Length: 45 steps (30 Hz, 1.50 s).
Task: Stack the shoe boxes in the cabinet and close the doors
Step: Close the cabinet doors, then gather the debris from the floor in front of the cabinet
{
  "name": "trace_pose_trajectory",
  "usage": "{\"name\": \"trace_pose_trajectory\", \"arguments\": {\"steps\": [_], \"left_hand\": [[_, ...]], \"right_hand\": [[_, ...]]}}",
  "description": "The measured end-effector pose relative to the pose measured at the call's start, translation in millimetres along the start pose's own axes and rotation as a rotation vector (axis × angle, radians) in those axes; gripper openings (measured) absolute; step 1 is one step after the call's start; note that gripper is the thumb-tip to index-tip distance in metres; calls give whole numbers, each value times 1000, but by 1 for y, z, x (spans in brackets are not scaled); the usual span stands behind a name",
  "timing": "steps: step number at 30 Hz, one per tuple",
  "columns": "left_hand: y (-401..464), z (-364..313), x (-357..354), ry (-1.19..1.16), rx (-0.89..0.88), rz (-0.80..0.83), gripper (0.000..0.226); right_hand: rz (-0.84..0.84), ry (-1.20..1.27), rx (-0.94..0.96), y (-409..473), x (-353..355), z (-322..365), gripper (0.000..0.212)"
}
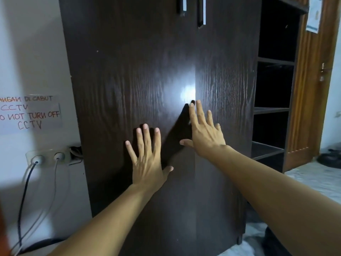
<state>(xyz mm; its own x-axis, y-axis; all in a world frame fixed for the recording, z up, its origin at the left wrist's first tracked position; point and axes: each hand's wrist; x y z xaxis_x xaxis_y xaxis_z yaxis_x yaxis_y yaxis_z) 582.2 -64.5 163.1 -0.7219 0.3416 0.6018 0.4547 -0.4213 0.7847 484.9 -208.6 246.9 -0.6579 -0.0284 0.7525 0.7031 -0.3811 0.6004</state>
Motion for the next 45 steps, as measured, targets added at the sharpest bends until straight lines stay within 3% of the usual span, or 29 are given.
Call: {"name": "trace_pose_trajectory", "arguments": {"steps": [6,15,22,29,38,45], "left_hand": [[0,12,-19,91,-2,36,132],[-31,-1,-40,106,-94,114,115],[-87,-28,-66,-181,-274,159,78],[-174,-53,-105,-346,-369,514,73],[-294,-75,-156,-344,-359,994,98],[-328,-100,-181,-338,-404,1121,101]], "right_hand": [[132,49,-6,15,-19,-3,110],[197,104,-10,-11,-52,-27,109],[348,158,-114,-79,-94,-72,104],[576,173,-302,-179,-161,-132,103],[812,209,-592,-313,-223,-186,104],[827,159,-655,-348,-235,-215,100]]}}
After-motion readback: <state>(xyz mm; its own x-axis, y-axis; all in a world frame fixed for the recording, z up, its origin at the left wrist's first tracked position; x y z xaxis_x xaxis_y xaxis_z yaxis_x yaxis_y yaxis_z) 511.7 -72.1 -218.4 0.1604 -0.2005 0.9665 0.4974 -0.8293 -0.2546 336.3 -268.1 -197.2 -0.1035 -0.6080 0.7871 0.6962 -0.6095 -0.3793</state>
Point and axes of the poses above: each hand's wrist, its own y-axis towards the middle knuckle, its own x-axis out of the back of the hand, z = x × y, and after that the axes turned 13 degrees about y, right-handed
